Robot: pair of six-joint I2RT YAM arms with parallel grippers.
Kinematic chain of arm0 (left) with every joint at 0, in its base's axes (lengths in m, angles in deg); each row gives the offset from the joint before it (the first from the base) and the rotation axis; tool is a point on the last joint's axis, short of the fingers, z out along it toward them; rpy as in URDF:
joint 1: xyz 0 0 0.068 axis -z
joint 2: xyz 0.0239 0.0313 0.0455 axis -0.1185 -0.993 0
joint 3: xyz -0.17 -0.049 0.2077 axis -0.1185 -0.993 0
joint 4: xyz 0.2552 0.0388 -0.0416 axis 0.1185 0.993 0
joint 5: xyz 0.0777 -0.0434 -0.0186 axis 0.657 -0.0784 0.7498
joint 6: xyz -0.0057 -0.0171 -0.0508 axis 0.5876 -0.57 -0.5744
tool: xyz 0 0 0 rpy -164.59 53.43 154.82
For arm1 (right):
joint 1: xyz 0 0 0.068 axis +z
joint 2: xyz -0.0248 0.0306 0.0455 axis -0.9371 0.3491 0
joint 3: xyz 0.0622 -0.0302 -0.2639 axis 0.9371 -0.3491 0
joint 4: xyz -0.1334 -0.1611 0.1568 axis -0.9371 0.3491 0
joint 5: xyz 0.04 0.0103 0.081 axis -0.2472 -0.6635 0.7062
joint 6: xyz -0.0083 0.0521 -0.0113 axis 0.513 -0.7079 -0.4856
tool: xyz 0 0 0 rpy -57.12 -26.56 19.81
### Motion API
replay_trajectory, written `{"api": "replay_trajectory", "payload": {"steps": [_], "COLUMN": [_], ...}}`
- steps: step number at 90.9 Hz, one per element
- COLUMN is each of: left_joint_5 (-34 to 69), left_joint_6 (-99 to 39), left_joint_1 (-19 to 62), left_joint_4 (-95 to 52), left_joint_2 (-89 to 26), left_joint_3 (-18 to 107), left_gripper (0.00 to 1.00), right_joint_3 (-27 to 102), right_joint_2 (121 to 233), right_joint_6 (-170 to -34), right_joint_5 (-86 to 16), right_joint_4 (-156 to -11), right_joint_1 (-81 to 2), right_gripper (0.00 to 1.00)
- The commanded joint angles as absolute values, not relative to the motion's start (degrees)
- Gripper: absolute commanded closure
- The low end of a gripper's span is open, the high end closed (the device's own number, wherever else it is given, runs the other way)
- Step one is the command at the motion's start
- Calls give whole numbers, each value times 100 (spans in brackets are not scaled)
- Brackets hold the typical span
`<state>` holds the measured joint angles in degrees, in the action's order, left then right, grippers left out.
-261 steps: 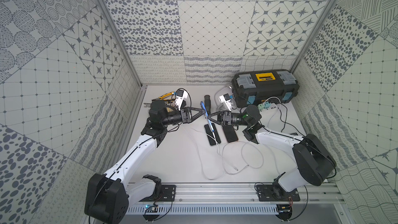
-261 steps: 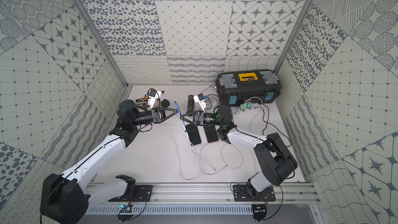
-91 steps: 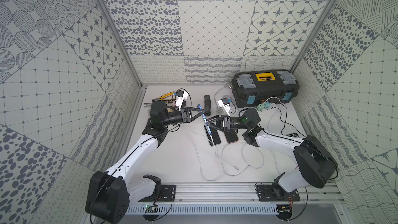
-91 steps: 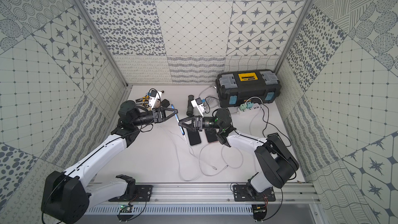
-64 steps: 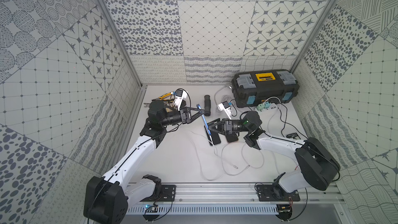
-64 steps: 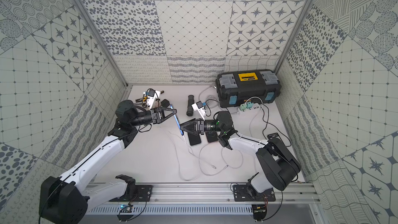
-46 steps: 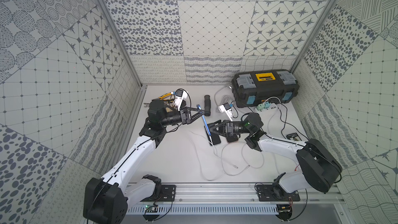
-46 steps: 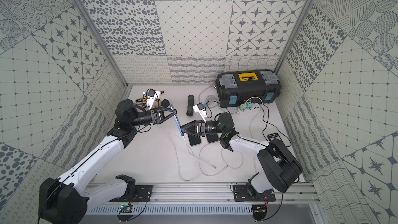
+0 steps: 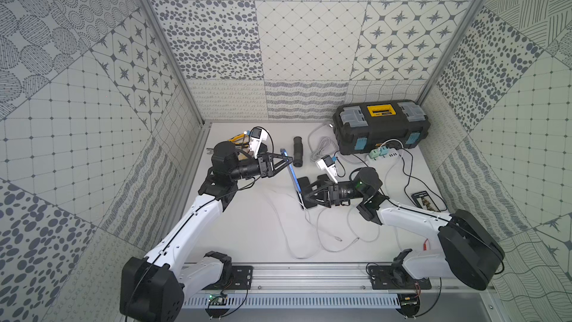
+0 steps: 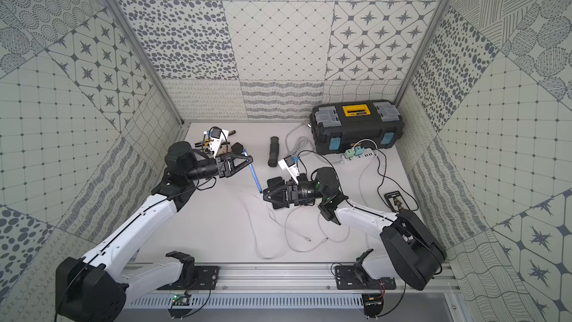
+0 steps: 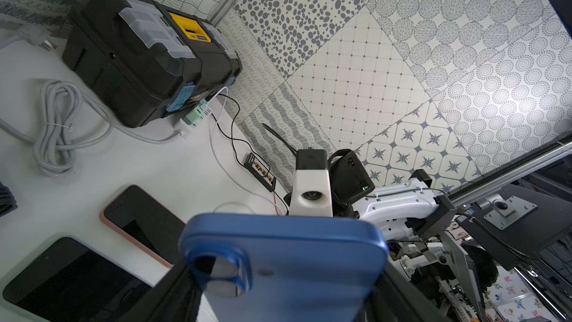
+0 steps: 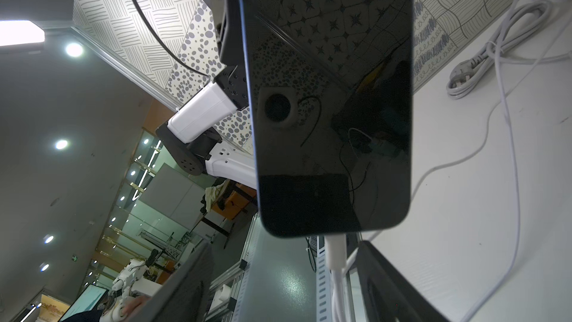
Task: Unplug the charging cable from the phone
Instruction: Remove the charging cable from the phone.
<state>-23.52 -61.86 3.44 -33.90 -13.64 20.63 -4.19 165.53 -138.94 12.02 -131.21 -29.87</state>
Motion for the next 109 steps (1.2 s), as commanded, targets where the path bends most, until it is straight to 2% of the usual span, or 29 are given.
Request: {"api": "replay_trajectory", "payload": {"steps": [1,10,25,35,46,55,78,109], "left_joint_5": [-2351,-2361,-2380,-2378,-2385,-2385,-2463,-2457], "left_joint_6": [-6051,-6067,-6097,-6095,-6112,-6140,-6322,-6339], "left_joint_1": [286,281,282,284,281,285,280,275], "left_joint_4": [-3637,-3652,-3681,-3682,-3690,-3714,-3913,-3913], "left_joint_2": [-1347,-1359,-1366,-1355,-1366,-1374,-1373,-1356], "left_joint_3": [2192,2208,2199,2200,2208,2217,2217,2243], "left_gripper": [100,100,100,99,99,99,99,99], "right_joint_3": [-428,-464,-523,-527,-555,-579,-623,-720], "right_joint_2": [16334,16370,16444,16493,16525,16520,16598,16573], "right_joint_6": [-12919,-12821,-12841,-12806,-12764,-12723,-12692,-12650], "right_joint_5": [1096,1047,1000,982,970,953,922,893], "right_joint_4": [-12004,-11927,-12043,-12052,-12064,-12062,-12078,-12033], "right_joint_1": [-2845,-2793,-2736,-2700,-2695,-2698,-2700,-2688], "right_gripper": [27,30,39,51,71,75,99,100]}}
